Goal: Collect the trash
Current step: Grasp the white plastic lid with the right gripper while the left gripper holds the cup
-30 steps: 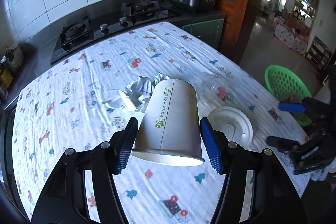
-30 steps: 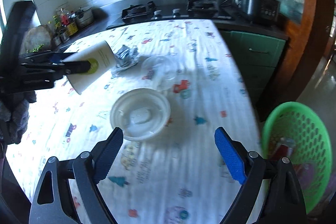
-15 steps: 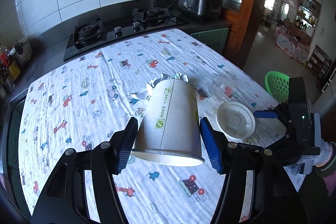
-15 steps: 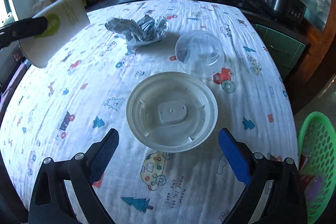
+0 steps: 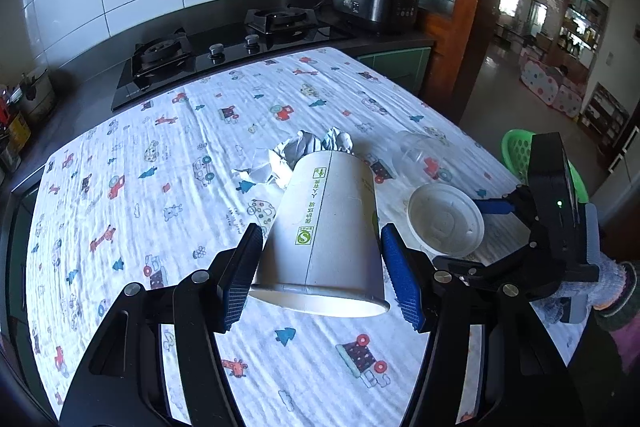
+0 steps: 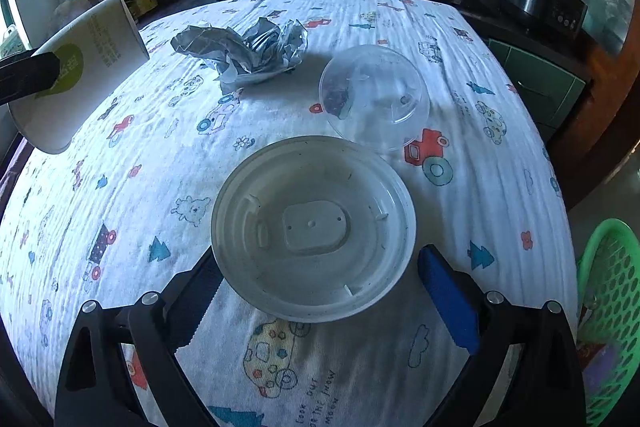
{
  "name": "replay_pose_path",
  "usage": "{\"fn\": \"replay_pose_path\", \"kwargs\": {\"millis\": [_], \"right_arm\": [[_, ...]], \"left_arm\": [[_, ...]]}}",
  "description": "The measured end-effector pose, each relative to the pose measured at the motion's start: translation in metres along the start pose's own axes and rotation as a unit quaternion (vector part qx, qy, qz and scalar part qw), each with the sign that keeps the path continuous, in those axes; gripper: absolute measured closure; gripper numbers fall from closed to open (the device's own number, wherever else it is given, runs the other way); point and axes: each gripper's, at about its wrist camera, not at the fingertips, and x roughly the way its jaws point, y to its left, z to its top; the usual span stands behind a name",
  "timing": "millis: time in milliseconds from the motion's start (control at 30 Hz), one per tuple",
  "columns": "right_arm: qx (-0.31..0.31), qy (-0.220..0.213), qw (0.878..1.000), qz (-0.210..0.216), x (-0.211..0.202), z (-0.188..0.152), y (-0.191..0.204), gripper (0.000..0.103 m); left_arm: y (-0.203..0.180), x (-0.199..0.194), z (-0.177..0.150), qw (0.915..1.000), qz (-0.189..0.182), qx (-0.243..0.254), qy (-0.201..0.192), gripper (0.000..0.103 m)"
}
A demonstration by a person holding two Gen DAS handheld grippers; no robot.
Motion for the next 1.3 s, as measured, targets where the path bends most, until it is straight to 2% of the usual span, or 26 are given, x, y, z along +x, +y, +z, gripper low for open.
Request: {"fn": "replay_pose_path", "kwargs": {"millis": [67,367,400,433,533,633,700,900,1133,1300], "right_arm": [[0.004,-0.008,1.0,-0.002,-0.003,0.001,0.001,0.018],[0.016,-0.039,0.999,-0.001,-0.03,-0.009,-0.003,0.02],[0.019,-0.043,0.999,-0.002,-0.035,-0.01,-0.005,0.037],[0.027,-0.043,0.999,0.003,-0.041,-0.013,-0.01,0.041],[0.044,-0.036,0.998,0.008,-0.053,-0.021,-0.024,0.041],[0.039,-0.033,0.999,0.006,-0.059,-0.033,-0.031,0.036],[0.039,-0.029,0.999,0.006,-0.06,-0.039,-0.034,0.021],[0.035,-0.032,0.999,0.016,-0.059,-0.04,-0.034,0.009],[0.014,0.001,1.0,0.001,-0.025,-0.024,-0.023,0.007],[0.013,0.009,1.0,-0.003,-0.009,-0.014,-0.022,0.007]], "left_arm": [[-0.001,0.0,0.0,1.0,-0.001,-0.001,0.0,0.043],[-0.014,-0.006,0.0,0.9999,-0.011,0.002,-0.006,0.043],[-0.017,-0.006,0.001,0.9999,-0.014,0.003,-0.006,0.043],[-0.021,-0.006,0.001,0.9998,-0.017,0.005,-0.008,0.043],[-0.032,-0.006,0.003,0.9996,-0.023,0.012,-0.01,0.043],[-0.045,-0.005,0.005,0.9994,-0.028,0.02,-0.011,0.043],[-0.05,-0.005,0.006,0.9991,-0.03,0.026,-0.014,0.043],[-0.051,-0.005,0.008,0.9991,-0.028,0.027,-0.015,0.043],[-0.046,-0.002,0.008,0.9992,-0.031,0.023,-0.013,0.043],[-0.043,0.001,0.008,0.9992,-0.034,0.02,-0.012,0.043]]}}
